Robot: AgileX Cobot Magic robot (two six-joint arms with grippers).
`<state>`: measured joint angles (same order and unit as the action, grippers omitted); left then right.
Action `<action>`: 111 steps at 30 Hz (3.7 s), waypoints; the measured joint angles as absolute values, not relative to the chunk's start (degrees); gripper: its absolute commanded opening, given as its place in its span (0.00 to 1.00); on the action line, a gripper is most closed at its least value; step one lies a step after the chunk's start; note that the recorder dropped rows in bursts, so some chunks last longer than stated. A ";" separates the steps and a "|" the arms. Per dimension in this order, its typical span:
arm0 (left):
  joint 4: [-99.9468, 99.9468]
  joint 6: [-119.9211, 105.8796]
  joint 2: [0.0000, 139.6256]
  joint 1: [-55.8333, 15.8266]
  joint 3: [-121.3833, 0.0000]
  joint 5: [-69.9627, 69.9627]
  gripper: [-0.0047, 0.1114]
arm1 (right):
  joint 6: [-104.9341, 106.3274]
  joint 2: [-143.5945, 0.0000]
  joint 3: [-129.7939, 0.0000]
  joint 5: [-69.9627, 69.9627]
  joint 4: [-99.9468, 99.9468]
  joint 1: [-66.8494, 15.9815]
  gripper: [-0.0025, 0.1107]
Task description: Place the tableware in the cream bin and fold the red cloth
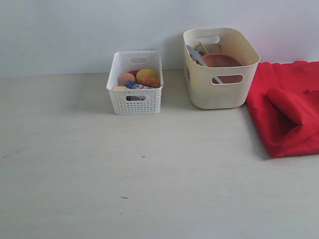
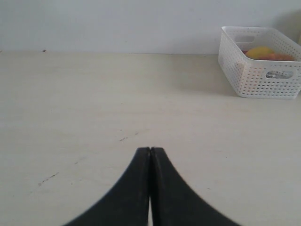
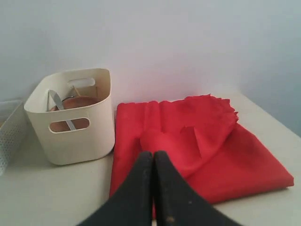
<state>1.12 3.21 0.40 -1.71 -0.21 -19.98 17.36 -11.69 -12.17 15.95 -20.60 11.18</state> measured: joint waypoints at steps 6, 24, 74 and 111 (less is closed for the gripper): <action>1.12 3.21 0.40 -1.71 -0.21 -19.98 0.04 | 17.36 -11.24 -9.34 12.76 -20.81 9.66 0.02; 1.12 3.21 0.40 -1.71 -0.21 -20.07 0.04 | 18.13 -4.00 -0.25 5.01 -20.84 -3.89 0.02; 1.12 3.21 0.40 -1.71 -0.21 -20.07 0.04 | -2.96 -0.35 -0.25 15.13 1.87 -3.56 0.02; 1.12 3.21 0.40 -1.71 -0.21 -20.07 0.04 | -3.17 -0.35 -0.25 15.13 1.87 -3.56 0.02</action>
